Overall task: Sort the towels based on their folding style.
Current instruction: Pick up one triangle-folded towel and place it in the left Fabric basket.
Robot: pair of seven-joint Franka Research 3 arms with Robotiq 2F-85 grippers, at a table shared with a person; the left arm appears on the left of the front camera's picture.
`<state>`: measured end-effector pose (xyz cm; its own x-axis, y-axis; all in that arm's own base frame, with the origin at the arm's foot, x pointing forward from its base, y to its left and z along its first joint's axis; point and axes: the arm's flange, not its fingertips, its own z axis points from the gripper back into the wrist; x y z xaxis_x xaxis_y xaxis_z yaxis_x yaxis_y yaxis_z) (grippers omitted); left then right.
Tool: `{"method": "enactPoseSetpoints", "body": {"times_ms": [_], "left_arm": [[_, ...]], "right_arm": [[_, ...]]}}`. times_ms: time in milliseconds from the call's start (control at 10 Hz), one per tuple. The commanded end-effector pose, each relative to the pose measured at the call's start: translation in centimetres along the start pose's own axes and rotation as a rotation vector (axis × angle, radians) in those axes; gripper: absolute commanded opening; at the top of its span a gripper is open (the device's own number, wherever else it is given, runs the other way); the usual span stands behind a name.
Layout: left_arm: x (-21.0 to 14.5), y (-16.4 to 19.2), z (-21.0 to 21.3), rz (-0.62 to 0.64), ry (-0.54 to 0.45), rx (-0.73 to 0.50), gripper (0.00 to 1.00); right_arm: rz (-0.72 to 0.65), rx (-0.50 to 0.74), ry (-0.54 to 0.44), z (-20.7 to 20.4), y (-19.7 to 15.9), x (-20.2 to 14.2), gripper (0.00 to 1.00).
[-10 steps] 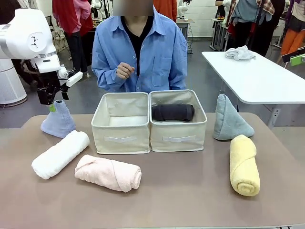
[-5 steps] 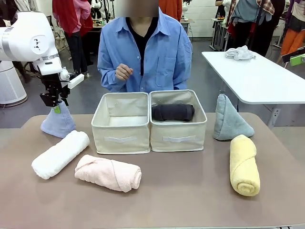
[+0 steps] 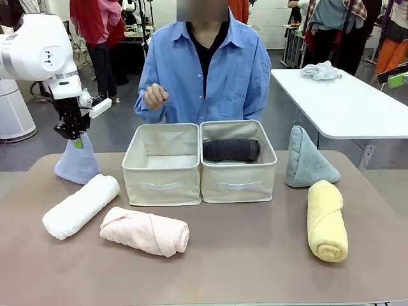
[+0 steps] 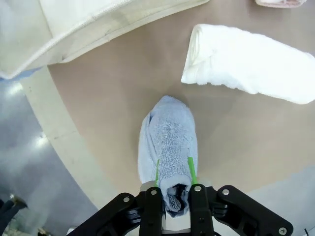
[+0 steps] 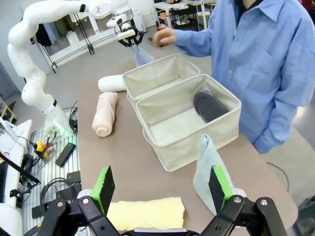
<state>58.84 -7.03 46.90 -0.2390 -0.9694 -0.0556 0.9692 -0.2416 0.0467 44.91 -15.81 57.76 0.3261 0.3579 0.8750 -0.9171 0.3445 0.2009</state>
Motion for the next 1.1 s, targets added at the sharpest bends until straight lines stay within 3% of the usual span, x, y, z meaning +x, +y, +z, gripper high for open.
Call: {"method": "enactPoseSetpoints", "body": {"times_ms": [0,300,400,500,600,700,800,1000], "left_arm": [[2.1,-4.7,5.5,0.084,0.058,0.060,0.00],[2.0,-8.0,10.5,0.160,0.089,0.088,0.00],[-0.2,-9.0,10.4,0.185,0.142,0.043,0.00],[-4.8,-12.6,10.3,0.198,0.209,-0.001,0.00],[-10.5,-18.1,11.1,0.221,0.188,-0.013,0.00],[-14.6,-23.7,11.6,0.381,0.138,0.046,0.00],[-16.5,-26.3,12.1,0.458,0.114,0.077,0.00],[-18.5,-28.0,12.2,0.553,0.111,0.092,0.00]], "right_arm": [[0.000,0.003,-0.005,-0.1,0.0,-0.1,1.00],[0.000,0.003,-0.005,-0.1,0.0,-0.1,1.00],[0.000,0.003,-0.005,-0.1,0.0,-0.1,1.00],[0.000,0.003,-0.005,-0.1,0.0,-0.1,1.00],[0.000,0.003,-0.005,-0.1,0.0,-0.1,1.00],[0.000,0.003,-0.005,-0.1,0.0,-0.1,1.00],[0.000,0.003,-0.005,-0.1,0.0,-0.1,1.00],[0.000,0.003,-0.005,-0.1,0.0,-0.1,1.00]]}}
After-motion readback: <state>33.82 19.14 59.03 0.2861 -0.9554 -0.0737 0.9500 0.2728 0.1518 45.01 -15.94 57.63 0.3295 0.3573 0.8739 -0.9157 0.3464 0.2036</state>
